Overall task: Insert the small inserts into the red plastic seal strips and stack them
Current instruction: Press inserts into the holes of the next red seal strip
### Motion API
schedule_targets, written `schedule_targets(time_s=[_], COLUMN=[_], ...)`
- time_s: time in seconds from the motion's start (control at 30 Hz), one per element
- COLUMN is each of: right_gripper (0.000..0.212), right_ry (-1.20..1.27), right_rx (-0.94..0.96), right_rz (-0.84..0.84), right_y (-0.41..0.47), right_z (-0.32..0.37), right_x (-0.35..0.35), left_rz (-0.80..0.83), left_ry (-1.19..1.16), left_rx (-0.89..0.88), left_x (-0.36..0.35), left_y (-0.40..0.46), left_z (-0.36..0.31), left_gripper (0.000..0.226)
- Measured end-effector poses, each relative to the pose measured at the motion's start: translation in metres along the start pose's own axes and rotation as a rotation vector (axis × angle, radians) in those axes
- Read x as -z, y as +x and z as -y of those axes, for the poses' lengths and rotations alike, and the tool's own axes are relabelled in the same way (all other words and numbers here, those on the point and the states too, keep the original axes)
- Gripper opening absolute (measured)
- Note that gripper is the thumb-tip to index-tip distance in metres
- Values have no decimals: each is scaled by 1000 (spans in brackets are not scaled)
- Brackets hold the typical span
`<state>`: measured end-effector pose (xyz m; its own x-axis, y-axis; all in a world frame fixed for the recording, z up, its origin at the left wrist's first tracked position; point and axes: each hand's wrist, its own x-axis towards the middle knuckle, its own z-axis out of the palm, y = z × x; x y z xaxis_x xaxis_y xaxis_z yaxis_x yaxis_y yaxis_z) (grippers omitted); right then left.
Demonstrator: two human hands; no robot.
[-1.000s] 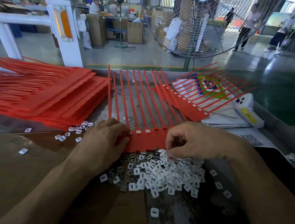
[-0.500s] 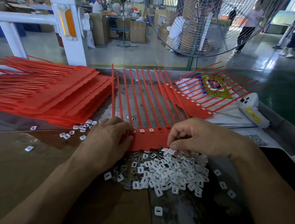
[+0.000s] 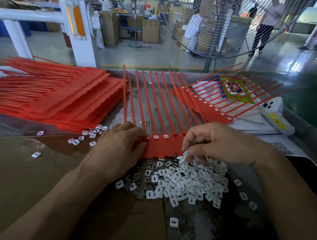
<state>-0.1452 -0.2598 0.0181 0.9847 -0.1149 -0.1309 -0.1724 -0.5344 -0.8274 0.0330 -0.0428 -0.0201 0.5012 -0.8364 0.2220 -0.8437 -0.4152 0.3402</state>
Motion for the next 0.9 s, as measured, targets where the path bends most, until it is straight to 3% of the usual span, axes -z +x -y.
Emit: schedule_targets(time_s=[0.63,0.9], right_gripper=[26,24], right_ry=[30,-150], right_rx=[46,120], right_rz=[-112,-458], right_y=[6,25], right_z=[-10,-11], right_x=[-2,-19], left_rz=[14,20], left_ry=[-1,7], left_rx=[3,7], left_x=[1,0], left_y=[0,1], left_z=[-1,-1], left_gripper=[36,36])
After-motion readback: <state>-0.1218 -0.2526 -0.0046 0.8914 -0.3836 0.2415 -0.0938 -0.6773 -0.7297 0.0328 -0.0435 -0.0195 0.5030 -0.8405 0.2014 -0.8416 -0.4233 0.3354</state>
